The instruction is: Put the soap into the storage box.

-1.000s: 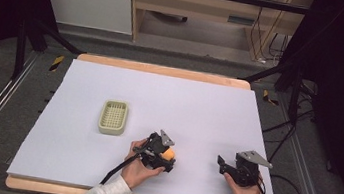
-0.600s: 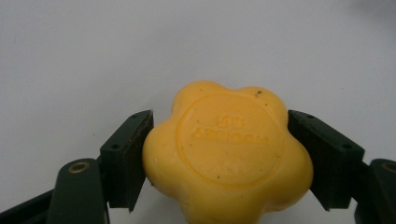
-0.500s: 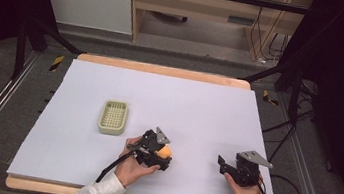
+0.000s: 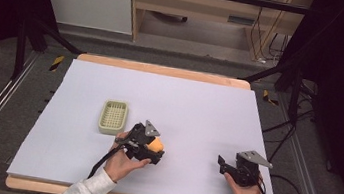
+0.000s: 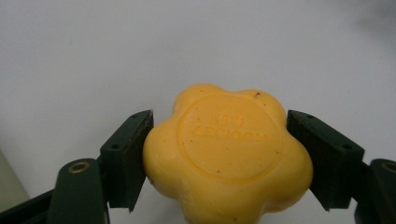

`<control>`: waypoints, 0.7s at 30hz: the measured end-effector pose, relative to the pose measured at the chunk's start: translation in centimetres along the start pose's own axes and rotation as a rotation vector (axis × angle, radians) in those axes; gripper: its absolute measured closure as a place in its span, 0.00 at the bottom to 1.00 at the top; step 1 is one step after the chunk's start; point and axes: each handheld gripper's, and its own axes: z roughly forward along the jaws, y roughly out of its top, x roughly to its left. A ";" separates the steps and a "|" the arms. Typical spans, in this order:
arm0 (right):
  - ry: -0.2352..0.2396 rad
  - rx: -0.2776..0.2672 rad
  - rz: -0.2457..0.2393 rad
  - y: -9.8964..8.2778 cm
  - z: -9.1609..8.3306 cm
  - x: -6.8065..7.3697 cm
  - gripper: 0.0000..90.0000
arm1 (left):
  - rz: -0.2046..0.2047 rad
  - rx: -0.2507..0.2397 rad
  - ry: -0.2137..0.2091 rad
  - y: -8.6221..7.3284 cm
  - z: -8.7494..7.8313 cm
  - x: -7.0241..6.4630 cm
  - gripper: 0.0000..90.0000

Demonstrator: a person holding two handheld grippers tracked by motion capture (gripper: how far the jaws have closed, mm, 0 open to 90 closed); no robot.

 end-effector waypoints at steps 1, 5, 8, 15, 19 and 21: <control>0.002 0.001 0.001 0.0 0.0 0.0 0.32 | -0.003 0.002 0.002 0.0 -0.2 0.3 0.28; 0.005 0.001 -0.001 0.0 0.0 0.0 0.32 | -0.011 -0.005 0.012 -0.2 -1.0 1.0 0.28; 0.001 0.002 -0.006 0.0 0.1 0.0 0.32 | -0.019 -0.008 0.018 -0.3 -1.5 1.5 0.28; 0.000 0.001 -0.009 0.0 0.1 0.0 0.32 | -0.040 -0.017 0.041 -0.5 -2.2 2.7 0.28; 0.004 0.001 -0.005 0.0 0.0 0.0 0.32 | -0.039 -0.018 0.050 -0.5 -2.6 3.2 0.28; 0.004 0.001 -0.003 0.0 0.0 0.0 0.32 | -0.042 -0.018 0.059 -0.5 -2.8 3.5 0.28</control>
